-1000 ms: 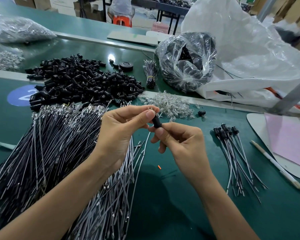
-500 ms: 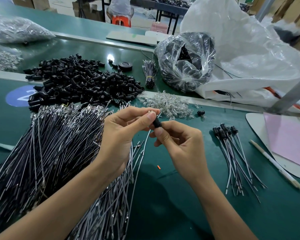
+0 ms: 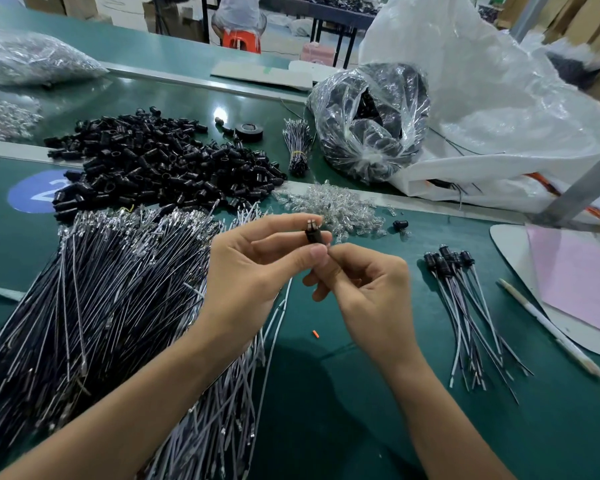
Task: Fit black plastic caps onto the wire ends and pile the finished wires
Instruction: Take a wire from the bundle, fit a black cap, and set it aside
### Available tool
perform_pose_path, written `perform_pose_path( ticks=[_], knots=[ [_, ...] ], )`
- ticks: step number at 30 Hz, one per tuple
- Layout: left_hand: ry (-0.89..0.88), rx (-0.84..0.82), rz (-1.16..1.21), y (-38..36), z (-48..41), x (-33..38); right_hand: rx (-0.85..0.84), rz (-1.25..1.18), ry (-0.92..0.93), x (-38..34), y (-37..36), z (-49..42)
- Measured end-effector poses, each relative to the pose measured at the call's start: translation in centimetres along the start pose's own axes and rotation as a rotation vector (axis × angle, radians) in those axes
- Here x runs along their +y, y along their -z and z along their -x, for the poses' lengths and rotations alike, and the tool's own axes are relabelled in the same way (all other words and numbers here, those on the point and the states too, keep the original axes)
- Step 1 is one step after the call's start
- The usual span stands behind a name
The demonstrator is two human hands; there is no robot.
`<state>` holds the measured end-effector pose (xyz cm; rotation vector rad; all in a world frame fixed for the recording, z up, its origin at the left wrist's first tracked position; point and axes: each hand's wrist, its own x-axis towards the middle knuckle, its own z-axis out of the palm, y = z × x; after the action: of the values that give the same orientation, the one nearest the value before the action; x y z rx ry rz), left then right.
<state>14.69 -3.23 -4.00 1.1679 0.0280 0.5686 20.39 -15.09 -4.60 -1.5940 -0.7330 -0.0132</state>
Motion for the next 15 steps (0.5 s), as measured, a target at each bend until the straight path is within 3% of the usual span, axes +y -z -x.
perform_pose_path(
  ticks=[15],
  knots=[
    [0.018,0.008,0.008,0.30,-0.59,0.99,-0.018,0.004,0.014,0.44,-0.13,0.22]
  ],
)
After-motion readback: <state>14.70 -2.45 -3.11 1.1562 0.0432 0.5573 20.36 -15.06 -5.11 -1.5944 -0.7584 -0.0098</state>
